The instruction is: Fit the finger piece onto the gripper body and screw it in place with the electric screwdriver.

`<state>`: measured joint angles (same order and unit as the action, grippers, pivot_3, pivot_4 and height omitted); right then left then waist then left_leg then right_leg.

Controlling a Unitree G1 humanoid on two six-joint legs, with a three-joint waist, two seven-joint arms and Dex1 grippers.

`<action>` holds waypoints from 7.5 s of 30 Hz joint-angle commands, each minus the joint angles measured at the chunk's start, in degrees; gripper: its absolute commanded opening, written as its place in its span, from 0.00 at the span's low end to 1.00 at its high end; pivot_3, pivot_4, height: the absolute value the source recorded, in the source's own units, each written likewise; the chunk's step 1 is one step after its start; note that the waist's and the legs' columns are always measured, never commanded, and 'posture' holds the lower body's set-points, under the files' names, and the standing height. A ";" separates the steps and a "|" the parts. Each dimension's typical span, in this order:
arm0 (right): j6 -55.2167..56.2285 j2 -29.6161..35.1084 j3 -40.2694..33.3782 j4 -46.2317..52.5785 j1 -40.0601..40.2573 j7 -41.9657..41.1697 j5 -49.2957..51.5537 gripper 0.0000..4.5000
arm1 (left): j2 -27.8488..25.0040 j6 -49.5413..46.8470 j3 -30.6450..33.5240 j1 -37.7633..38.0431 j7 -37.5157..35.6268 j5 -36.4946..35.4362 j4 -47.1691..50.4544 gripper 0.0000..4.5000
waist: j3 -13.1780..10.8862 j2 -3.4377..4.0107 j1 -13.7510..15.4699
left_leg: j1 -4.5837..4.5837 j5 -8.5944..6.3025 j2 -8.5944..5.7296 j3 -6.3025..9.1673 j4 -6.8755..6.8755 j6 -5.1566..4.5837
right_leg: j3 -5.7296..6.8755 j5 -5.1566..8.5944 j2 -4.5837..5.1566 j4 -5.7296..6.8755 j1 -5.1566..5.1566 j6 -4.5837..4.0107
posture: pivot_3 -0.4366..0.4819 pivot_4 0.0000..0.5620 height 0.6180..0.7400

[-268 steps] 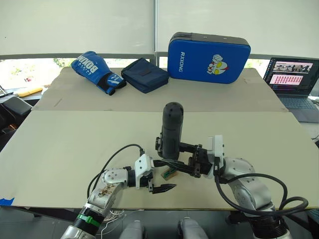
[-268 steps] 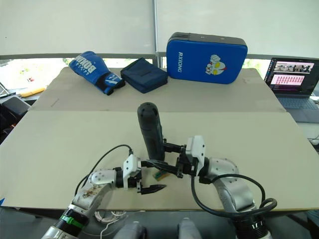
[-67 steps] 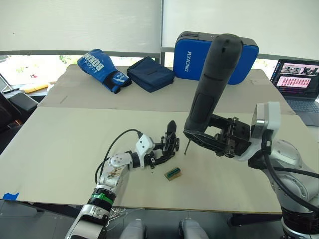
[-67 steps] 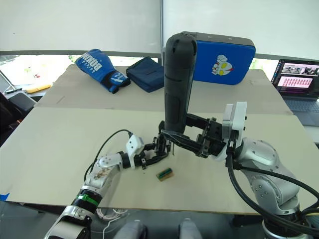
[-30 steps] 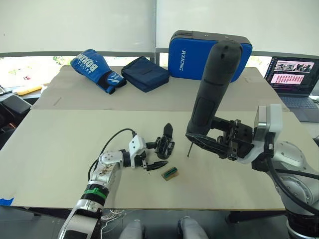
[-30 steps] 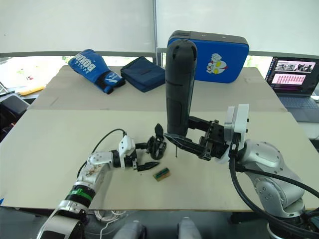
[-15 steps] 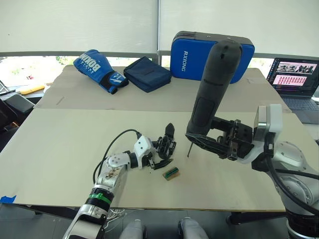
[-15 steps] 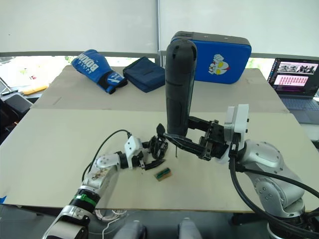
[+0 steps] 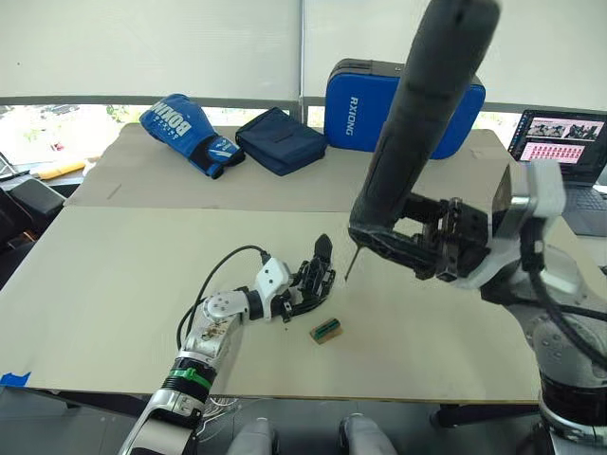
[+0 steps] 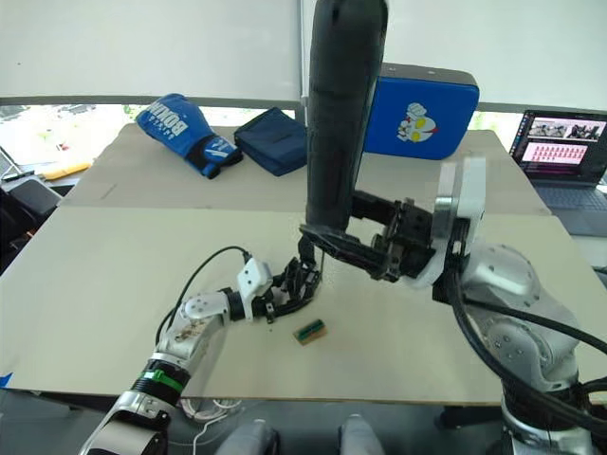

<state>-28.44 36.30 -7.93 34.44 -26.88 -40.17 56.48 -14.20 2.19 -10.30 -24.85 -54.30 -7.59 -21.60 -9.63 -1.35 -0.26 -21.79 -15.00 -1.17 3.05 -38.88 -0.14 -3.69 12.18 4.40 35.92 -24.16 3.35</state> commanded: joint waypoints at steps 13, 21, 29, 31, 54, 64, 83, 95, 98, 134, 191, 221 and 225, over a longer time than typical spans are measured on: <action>0.18 -9.55 6.49 -7.89 -15.58 0.96 -3.81 0.43 | 0.44 -1.17 -1.66 0.47 -0.58 0.55 -0.25 0.52 | 0.02 0.03 -0.01 | -0.01 0.00 -0.01 0.02 0.00 0.00 | 0.01 0.00 0.01 0.04 -0.03 -0.01 | 0.48 0.27 1.00; 1.41 -14.22 8.86 -11.37 -15.80 -1.77 -8.76 0.43 | -0.04 -2.16 -1.46 1.42 -0.33 0.41 1.13 0.52 | 0.02 0.04 -0.09 | -0.03 0.00 -0.01 0.04 0.01 0.00 | 0.01 -0.01 0.01 0.06 -0.08 -0.01 | 0.48 0.27 1.00; 3.91 -16.05 10.78 -13.15 -13.61 -5.36 -14.26 0.43 | -0.17 -3.00 -1.49 1.68 -0.21 0.36 1.82 0.52 | 0.02 0.04 -0.24 | -0.02 0.00 -0.01 0.04 0.02 0.00 | 0.01 -0.01 0.01 0.06 -0.08 -0.02 | 0.48 0.27 1.00; 4.20 -16.29 11.12 -13.27 -13.04 -5.91 -15.26 0.43 | -0.29 -3.30 -1.49 1.83 -0.22 0.30 2.21 0.52 | 0.02 0.04 -0.28 | -0.02 0.00 -0.02 0.04 0.02 0.00 | 0.02 -0.01 0.01 0.07 -0.08 -0.02 | 0.48 0.27 1.00; 5.88 -18.54 11.44 -15.57 -9.80 -8.94 -19.84 0.43 | -1.28 -4.60 -1.50 2.63 -0.17 0.05 3.50 0.52 | 0.02 0.04 -0.57 | 0.00 0.00 0.00 0.06 0.06 0.00 | 0.02 -0.01 0.00 0.07 -0.10 -0.02 | 0.48 0.27 1.00; 6.61 -18.91 12.65 -15.92 -9.31 -9.33 -22.19 0.43 | -1.48 -4.58 -1.59 2.73 -0.29 0.09 3.34 0.52 | 0.02 0.04 -0.64 | 0.00 0.00 0.00 0.06 0.07 0.00 | 0.02 -0.01 -0.01 0.07 -0.10 -0.03 | 0.48 0.27 1.00; 6.51 -18.56 13.28 -16.56 -8.35 -9.86 -24.78 0.43 | -1.43 -4.18 -1.68 2.98 -0.43 0.15 2.46 0.52 | 0.02 0.04 -0.64 | 0.01 0.00 0.00 0.06 0.08 0.00 | 0.02 -0.01 -0.01 0.07 -0.10 -0.03 | 0.48 0.27 1.00; 7.15 -18.88 13.35 -16.90 -6.95 -10.20 -25.66 0.43 | -1.85 -4.17 -1.62 3.18 -0.66 0.18 2.42 0.52 | 0.03 0.05 -0.64 | 0.02 0.00 0.00 0.06 0.08 0.00 | 0.02 -0.02 -0.01 0.07 -0.10 -0.03 | 0.48 0.27 1.00; 7.34 -18.91 13.41 -16.91 -6.84 -10.16 -25.71 0.43 | -1.87 -4.16 -1.66 3.15 -0.64 0.18 2.38 0.52 | 0.03 0.05 -0.64 | 0.03 0.00 0.00 0.06 0.09 0.00 | 0.02 -0.02 -0.01 0.07 -0.10 -0.03 | 0.48 0.27 1.00; 7.44 -19.93 14.37 -16.71 -5.69 -10.02 -25.92 0.43 | -1.84 -5.76 -1.89 4.38 -0.02 0.03 4.77 0.52 | 0.03 0.05 -0.68 | 0.04 0.00 0.01 0.06 0.11 0.01 | 0.02 -0.01 -0.01 0.07 -0.10 -0.03 | 0.48 0.27 1.00; 8.05 -19.69 17.14 -19.83 -3.65 -8.06 -29.83 0.43 | -1.42 -6.08 -2.08 4.16 0.23 0.17 4.19 0.52 | 0.11 0.06 -0.71 | 0.15 0.00 0.00 0.05 0.12 0.00 | 0.02 -0.01 -0.01 0.07 -0.01 -0.03 | 0.48 0.27 1.00; 7.14 -18.87 21.01 -22.45 1.11 -6.00 -31.71 0.43 | -1.70 -5.99 -1.60 3.89 0.32 -0.02 3.81 0.52 | 0.42 0.07 -0.76 | 0.50 -0.01 0.02 0.02 0.23 0.00 | 0.01 0.00 -0.02 0.04 0.28 -0.04 | 0.48 0.27 1.00; 6.52 -18.55 21.07 -23.52 1.81 -4.88 -32.22 0.43 | -1.66 -6.15 -1.62 3.85 0.37 -0.02 3.88 0.52 | 0.44 0.07 -0.76 | 0.56 -0.01 0.03 0.02 0.25 0.00 | 0.01 0.01 -0.02 0.01 0.35 -0.04 | 0.48 0.27 1.00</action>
<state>-19.16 16.55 10.70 15.28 -27.74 -45.47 27.62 -15.64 -2.68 -10.42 -22.21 -53.19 -7.94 -16.73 -9.18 -1.27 -1.03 -21.17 -15.01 -1.14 3.08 -38.62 -0.14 -3.68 12.19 4.37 35.90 -23.74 3.31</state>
